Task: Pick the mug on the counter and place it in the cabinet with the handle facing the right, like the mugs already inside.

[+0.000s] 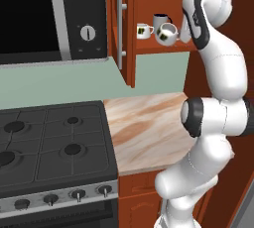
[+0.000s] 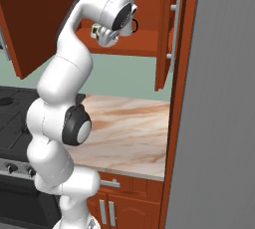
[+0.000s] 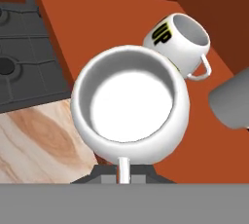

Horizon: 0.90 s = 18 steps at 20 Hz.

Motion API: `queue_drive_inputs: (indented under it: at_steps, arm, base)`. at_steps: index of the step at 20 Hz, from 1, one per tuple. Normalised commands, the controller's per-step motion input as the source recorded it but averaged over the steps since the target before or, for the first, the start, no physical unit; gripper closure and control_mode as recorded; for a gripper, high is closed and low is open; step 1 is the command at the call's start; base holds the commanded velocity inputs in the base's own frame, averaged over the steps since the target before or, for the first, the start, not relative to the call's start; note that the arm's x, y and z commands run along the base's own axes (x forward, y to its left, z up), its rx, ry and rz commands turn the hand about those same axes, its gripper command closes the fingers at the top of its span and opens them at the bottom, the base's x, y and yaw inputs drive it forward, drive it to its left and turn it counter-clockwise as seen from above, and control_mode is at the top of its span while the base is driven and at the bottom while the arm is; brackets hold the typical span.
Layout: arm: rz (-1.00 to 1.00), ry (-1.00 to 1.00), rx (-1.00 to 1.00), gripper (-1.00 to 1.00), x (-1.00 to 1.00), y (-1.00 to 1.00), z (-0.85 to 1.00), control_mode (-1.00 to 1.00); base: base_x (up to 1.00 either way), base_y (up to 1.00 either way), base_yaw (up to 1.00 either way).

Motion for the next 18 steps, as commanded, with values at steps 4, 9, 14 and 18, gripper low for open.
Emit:
queue_drive_inputs:
  at_steps: [4,9,14,18]
  arm:
    - [0.00,0.01,0.00,1.00,0.23,-0.01,0.00,-1.00]
    - [0.00,0.03,0.00,1.00,0.27,-0.02,0.00,-1.00]
    - [0.00,0.07,0.00,1.00,0.28,-0.05,0.00,-1.00]
    - [0.00,0.08,0.01,1.00,0.27,-0.06,0.00,-1.00]
  base:
    - [0.00,0.00,0.00]
    - [0.00,0.00,0.00]
    - [0.00,0.00,0.00]
    - [0.00,0.00,0.00]
